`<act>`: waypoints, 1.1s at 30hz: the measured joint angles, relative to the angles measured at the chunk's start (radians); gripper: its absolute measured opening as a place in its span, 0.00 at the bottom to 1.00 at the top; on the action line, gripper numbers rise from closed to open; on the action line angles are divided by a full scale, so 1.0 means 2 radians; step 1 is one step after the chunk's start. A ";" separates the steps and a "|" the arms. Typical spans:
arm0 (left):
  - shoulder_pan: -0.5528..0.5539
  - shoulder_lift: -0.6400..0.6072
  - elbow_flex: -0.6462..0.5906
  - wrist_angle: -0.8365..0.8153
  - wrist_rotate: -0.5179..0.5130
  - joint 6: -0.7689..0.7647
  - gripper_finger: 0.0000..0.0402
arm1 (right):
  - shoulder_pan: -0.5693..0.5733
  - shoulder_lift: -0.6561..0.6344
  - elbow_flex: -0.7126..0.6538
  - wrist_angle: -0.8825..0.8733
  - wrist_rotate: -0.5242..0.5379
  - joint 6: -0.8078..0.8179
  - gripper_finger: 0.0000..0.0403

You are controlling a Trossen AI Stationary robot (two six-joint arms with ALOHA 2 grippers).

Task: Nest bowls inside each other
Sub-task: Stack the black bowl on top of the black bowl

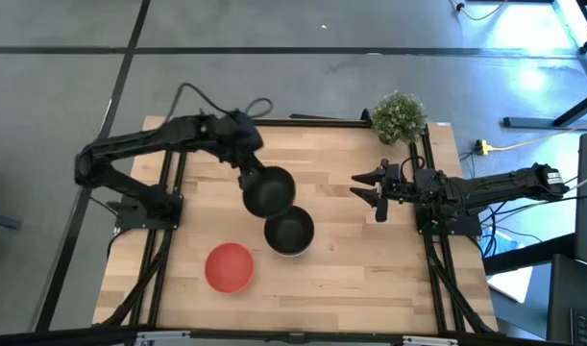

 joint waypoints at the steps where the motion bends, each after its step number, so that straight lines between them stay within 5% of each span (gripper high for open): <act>1: -0.007 0.011 0.008 -0.001 0.000 0.000 0.00 | 0.000 0.000 0.000 0.000 0.000 0.000 0.50; 14: -0.090 0.123 0.141 -0.081 -0.004 0.018 0.00 | 0.000 0.000 0.000 0.000 0.000 0.002 0.50; 33: -0.121 0.171 0.148 -0.054 -0.034 0.014 0.00 | 0.000 0.000 0.000 -0.007 0.000 0.000 0.50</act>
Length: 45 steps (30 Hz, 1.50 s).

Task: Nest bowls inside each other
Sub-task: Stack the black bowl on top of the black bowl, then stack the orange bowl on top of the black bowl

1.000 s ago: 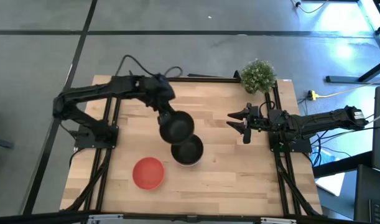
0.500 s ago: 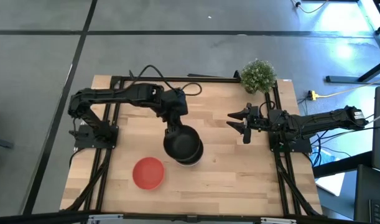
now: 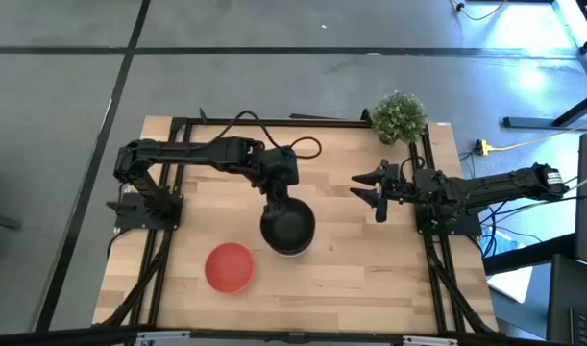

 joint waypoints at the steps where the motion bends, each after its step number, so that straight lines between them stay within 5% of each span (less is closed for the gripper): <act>1: 0.000 0.002 0.000 0.006 -0.002 0.000 0.00 | 0.000 0.000 0.000 -0.001 0.000 0.000 0.50; 24: 0.000 0.067 -0.001 0.009 -0.006 0.013 0.00 | 0.000 0.003 -0.001 -0.015 -0.004 -0.001 0.50; 45: 0.000 0.067 -0.001 0.018 -0.008 -0.001 0.29 | 0.000 0.002 -0.001 -0.014 -0.005 -0.008 0.50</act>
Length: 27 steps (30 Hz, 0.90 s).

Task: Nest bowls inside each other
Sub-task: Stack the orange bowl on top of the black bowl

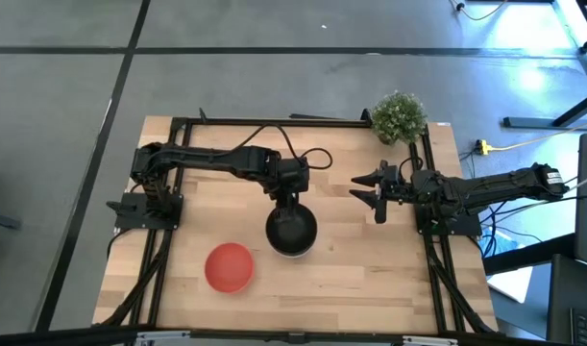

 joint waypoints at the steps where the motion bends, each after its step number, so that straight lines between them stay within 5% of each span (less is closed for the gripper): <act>1: 0.000 0.000 0.000 0.001 0.000 0.000 0.29 | 0.000 0.000 0.000 0.000 0.000 -0.001 0.50; 14: 0.003 -0.036 0.000 0.002 -0.046 0.032 0.29 | 0.000 0.000 0.000 0.000 0.000 -0.004 0.50; 27: 0.004 -0.204 0.000 0.012 -0.118 0.027 0.29 | 0.000 0.000 0.000 0.002 0.000 0.000 0.50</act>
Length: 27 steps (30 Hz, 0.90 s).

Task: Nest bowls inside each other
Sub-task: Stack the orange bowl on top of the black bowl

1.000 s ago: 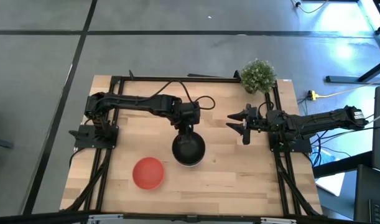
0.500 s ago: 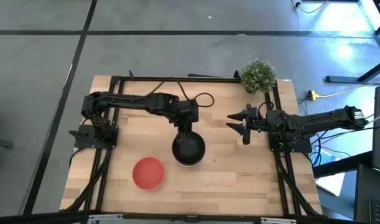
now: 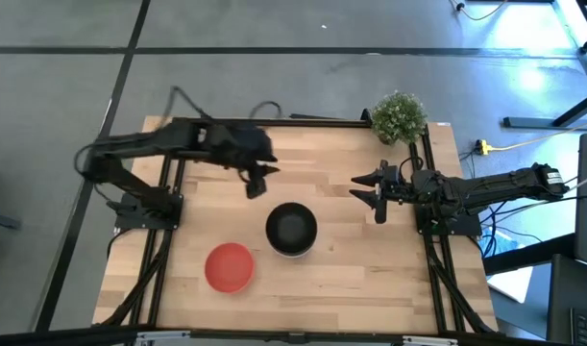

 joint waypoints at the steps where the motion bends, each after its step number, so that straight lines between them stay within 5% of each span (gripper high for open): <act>1: -0.001 -0.011 0.000 0.001 0.000 -0.002 0.30 | 0.000 0.000 0.000 0.002 0.000 0.000 0.50; 9: -0.017 -0.069 0.001 -0.049 -0.005 -0.045 0.29 | 0.000 0.000 0.000 0.004 0.000 0.000 0.50; 15: -0.043 -0.071 -0.006 -0.089 -0.067 -0.093 0.29 | 0.000 0.000 0.000 0.007 0.000 -0.001 0.50; 27: -0.106 -0.208 -0.185 0.035 -0.122 -0.172 0.29 | 0.000 0.000 0.000 0.013 -0.012 0.008 0.50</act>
